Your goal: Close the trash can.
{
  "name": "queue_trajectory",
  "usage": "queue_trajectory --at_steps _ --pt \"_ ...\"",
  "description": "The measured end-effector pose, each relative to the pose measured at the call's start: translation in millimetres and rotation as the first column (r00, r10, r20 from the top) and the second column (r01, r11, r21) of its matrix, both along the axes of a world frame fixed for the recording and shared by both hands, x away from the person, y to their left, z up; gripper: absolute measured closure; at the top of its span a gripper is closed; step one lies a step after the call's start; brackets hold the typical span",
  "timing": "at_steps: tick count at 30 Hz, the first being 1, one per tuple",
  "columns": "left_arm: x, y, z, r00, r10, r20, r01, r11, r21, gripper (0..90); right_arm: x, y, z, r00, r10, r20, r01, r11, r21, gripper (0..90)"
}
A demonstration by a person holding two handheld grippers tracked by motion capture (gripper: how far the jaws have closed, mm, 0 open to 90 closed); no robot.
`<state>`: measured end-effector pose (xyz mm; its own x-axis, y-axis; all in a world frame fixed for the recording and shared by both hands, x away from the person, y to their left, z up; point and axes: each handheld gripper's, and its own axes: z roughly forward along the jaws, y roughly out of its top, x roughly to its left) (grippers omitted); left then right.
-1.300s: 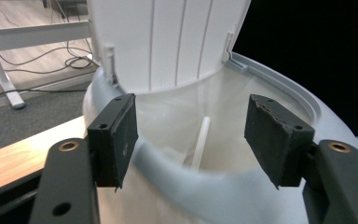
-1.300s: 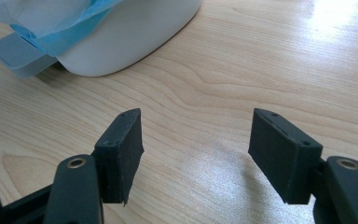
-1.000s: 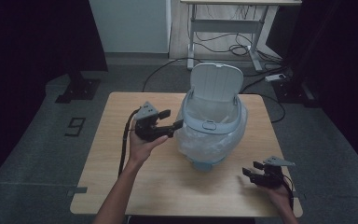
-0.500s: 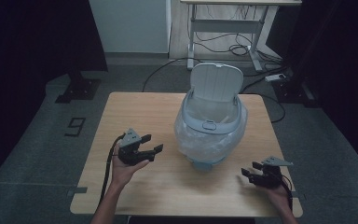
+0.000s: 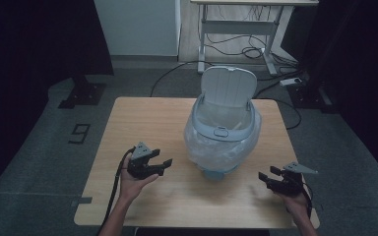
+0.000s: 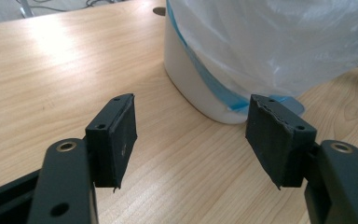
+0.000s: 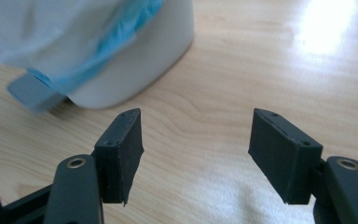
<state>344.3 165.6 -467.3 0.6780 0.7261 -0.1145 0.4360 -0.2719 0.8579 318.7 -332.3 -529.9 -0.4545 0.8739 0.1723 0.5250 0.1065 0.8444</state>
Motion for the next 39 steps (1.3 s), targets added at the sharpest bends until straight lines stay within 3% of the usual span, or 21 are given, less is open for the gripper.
queue_trajectory --at_steps 4,13,24,39 --pt "2.6 1.0 -10.0 0.9996 0.003 -0.029 -0.003 1.0000 0.008 33.4 2.6 -0.6 8.0 0.9999 0.009 0.007 -0.009 1.000 -0.001 32.2" --pt "1.3 3.4 -16.2 0.9991 0.008 -0.043 -0.007 0.9999 0.015 33.4 9.3 0.3 28.9 0.9994 0.014 0.033 -0.014 1.000 0.021 32.2" --pt "2.2 2.2 -20.0 0.9985 0.005 -0.055 -0.004 0.9998 0.022 33.2 13.8 4.3 75.2 0.9933 0.051 0.104 -0.050 0.999 -0.012 32.7" --pt "3.4 1.3 -24.6 0.9958 -0.017 -0.091 0.017 0.9998 0.007 32.6 22.3 4.1 120.6 0.9840 0.077 0.160 -0.081 0.997 0.015 33.5"
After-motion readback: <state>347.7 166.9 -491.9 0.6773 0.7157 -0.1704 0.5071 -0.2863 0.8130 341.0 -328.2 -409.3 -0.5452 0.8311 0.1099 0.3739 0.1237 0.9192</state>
